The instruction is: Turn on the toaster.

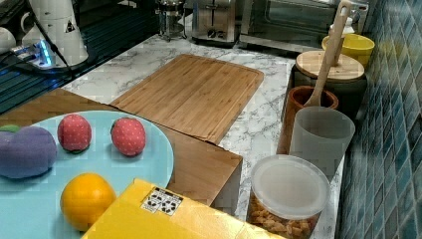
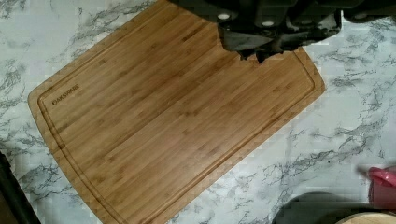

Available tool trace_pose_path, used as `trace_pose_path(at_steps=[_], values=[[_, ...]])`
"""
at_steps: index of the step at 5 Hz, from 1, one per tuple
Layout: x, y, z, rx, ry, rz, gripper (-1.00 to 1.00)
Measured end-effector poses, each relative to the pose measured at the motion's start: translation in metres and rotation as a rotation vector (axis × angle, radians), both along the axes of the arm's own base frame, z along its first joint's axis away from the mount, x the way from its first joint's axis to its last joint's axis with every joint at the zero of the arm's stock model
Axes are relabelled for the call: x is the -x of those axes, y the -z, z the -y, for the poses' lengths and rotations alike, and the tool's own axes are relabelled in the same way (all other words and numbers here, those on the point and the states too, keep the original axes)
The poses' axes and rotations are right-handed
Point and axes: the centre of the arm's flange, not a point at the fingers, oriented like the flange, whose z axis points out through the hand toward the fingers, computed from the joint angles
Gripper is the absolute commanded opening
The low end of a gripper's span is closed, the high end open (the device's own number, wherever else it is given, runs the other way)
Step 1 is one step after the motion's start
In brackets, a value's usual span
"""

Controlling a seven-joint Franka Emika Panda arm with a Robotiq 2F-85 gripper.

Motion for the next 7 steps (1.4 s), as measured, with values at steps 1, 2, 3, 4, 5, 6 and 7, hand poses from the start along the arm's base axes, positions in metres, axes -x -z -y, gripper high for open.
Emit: trace_pose_path(at_steps=[1, 2, 3, 4, 5, 6, 7], values=[[0.0, 0.002, -0.002, 0.0, -0.002, 0.003, -1.0], [0.002, 0.006, -0.007, -0.009, -0.065, -0.005, -1.0], [-0.001, 0.013, -0.018, -0.033, -0.189, 0.038, -1.0], [0.0, 0.026, -0.034, -0.075, -0.279, 0.084, -1.0], [0.017, 0.045, -0.06, -0.087, -0.336, 0.051, -1.0], [0.048, 0.059, -0.096, -0.128, -0.433, 0.014, -1.0], [0.078, 0.064, -0.133, -0.166, -0.558, 0.043, -1.0]])
